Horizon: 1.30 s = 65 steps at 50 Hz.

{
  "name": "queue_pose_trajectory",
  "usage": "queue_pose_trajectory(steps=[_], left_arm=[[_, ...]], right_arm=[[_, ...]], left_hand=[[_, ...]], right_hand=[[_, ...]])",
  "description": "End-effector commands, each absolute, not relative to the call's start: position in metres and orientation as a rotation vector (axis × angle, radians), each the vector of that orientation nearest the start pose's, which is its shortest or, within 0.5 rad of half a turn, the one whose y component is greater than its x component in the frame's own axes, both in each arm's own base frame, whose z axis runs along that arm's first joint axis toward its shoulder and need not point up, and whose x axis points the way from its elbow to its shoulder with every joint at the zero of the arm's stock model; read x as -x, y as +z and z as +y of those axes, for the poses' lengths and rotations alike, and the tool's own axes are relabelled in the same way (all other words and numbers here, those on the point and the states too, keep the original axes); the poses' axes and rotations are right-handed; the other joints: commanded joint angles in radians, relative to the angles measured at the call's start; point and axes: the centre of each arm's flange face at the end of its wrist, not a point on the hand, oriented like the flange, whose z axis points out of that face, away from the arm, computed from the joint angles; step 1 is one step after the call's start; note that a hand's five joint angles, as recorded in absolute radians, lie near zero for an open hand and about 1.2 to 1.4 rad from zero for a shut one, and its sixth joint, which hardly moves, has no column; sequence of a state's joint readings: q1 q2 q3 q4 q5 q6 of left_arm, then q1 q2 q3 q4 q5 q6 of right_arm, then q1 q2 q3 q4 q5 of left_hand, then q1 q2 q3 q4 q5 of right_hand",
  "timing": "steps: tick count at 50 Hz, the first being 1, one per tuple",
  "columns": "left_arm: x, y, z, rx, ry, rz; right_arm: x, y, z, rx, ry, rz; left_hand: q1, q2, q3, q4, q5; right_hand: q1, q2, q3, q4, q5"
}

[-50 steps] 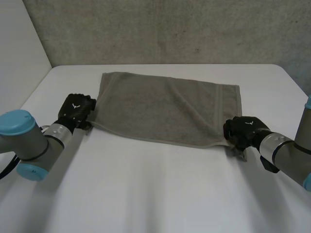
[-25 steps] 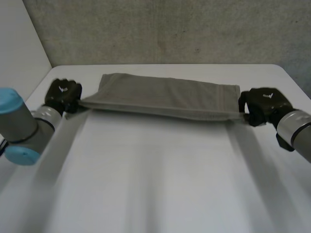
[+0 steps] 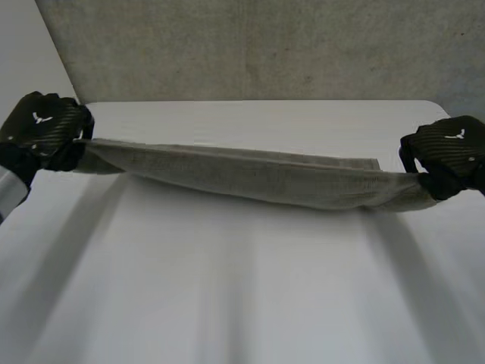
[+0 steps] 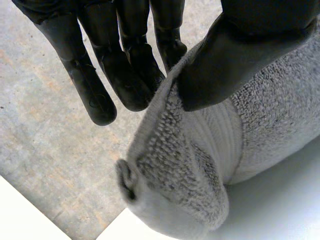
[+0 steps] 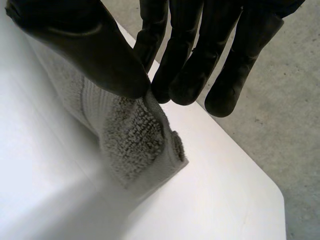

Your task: Fold the towel.

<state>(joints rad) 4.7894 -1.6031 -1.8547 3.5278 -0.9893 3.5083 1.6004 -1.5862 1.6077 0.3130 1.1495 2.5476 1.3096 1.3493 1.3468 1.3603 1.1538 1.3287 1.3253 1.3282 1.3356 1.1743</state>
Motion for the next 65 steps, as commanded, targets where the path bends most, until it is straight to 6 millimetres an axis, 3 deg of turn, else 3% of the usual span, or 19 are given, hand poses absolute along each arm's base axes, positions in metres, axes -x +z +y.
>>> queue_pose_trajectory(steps=[1,4,7,9,15,20,25,36,39,40,41,42,44,47,48,53,56,60,65], left_arm=[[0.154,0.246,-0.306,-1.065,-2.361,1.984],[0.154,0.233,-0.317,-1.092,-2.346,2.036],[0.156,0.225,-0.328,-1.102,-2.337,2.064],[0.165,0.211,-0.356,-1.138,-2.335,2.099],[0.184,0.194,-0.384,-1.191,-2.343,2.106],[0.188,0.172,-0.426,-1.101,-2.300,2.133],[0.190,0.160,-0.449,-1.068,-2.278,2.132],[0.207,0.138,-0.471,-1.070,-2.279,2.114],[0.211,0.135,-0.472,-1.075,-2.282,2.112],[0.214,0.134,-0.472,-1.078,-2.285,2.108],[0.217,0.132,-0.473,-1.079,-2.288,2.107],[0.217,0.132,-0.473,-1.079,-2.288,2.107],[0.219,0.131,-0.475,-1.067,-2.289,2.099],[0.220,0.132,-0.476,-1.051,-2.290,2.089],[0.220,0.133,-0.478,-1.028,-2.290,2.081],[0.221,0.144,-0.480,-0.954,-2.291,2.043],[0.220,0.157,-0.480,-0.921,-2.305,2.018],[0.218,0.177,-0.473,-0.906,-2.317,2.014],[0.213,0.187,-0.447,-0.889,-2.274,2.123]], right_arm=[[-0.171,0.291,-0.264,1.172,-1.886,2.186],[-0.173,0.275,-0.295,1.195,-1.856,2.190],[-0.174,0.269,-0.309,1.204,-1.858,2.191],[-0.180,0.262,-0.330,1.235,-1.870,2.189],[-0.199,0.245,-0.353,1.282,-1.854,2.192],[-0.210,0.222,-0.385,1.289,-1.867,2.185],[-0.220,0.209,-0.405,1.286,-1.934,2.148],[-0.227,0.186,-0.438,1.262,-2.033,2.162],[-0.230,0.179,-0.443,1.262,-2.036,2.165],[-0.230,0.179,-0.443,1.262,-2.036,2.165],[-0.234,0.176,-0.443,1.266,-2.035,2.162],[-0.234,0.176,-0.443,1.266,-2.035,2.162],[-0.237,0.171,-0.444,1.259,-2.040,2.179],[-0.237,0.171,-0.447,1.244,-2.068,2.199],[-0.237,0.171,-0.447,1.243,-2.068,2.199],[-0.243,0.182,-0.445,1.191,-2.139,2.179],[-0.241,0.202,-0.441,1.096,-2.168,2.178],[-0.234,0.226,-0.423,0.990,-2.150,2.180],[-0.226,0.230,-0.393,0.991,-2.068,2.235]], left_hand=[[0.087,0.047,0.049,0.036,0.068],[0.087,0.047,0.049,0.036,0.068],[0.087,0.047,0.049,0.036,0.068],[0.087,0.047,0.049,0.036,0.068],[0.087,0.047,0.049,0.036,0.068],[0.087,0.047,0.049,0.036,0.068],[0.087,0.047,0.049,0.036,0.068],[0.087,0.047,0.049,0.036,0.068],[0.034,-0.005,-0.003,-0.016,0.015],[-0.233,-0.273,-0.270,-0.284,-0.252],[-0.495,-0.534,-0.532,-0.545,-0.513],[-0.497,-0.537,-0.534,-0.548,-0.516],[-0.839,-0.879,-0.876,-0.890,-0.858],[-0.979,-1.018,-1.016,-1.029,-0.997],[-1.109,-1.149,-1.147,-1.160,-1.128],[-1.120,-1.159,-1.157,-1.170,-1.138],[-1.120,-1.159,-1.157,-1.170,-1.138],[-1.120,-1.159,-1.157,-1.170,-1.138],[-1.105,-1.145,-1.142,-1.156,-1.124]], right_hand=[[0.068,0.071,0.068,0.061,0.047],[0.068,0.071,0.068,0.061,0.047],[0.068,0.071,0.068,0.061,0.047],[0.068,0.071,0.068,0.061,0.047],[0.068,0.071,0.068,0.061,0.047],[0.068,0.071,0.068,0.061,0.047],[0.068,0.071,0.068,0.061,0.047],[0.068,0.071,0.068,0.061,0.047],[0.013,0.017,0.014,0.007,-0.007],[0.013,0.016,0.013,0.006,-0.007],[-0.368,-0.365,-0.367,-0.375,-0.388],[-0.372,-0.368,-0.371,-0.379,-0.392],[-0.910,-0.907,-0.909,-0.917,-0.930],[-1.154,-1.151,-1.154,-1.161,-1.174],[-1.154,-1.151,-1.154,-1.161,-1.174],[-1.154,-1.151,-1.154,-1.161,-1.174],[-1.154,-1.151,-1.154,-1.161,-1.174],[-1.154,-1.151,-1.154,-1.161,-1.174],[-1.154,-1.151,-1.154,-1.161,-1.174]])
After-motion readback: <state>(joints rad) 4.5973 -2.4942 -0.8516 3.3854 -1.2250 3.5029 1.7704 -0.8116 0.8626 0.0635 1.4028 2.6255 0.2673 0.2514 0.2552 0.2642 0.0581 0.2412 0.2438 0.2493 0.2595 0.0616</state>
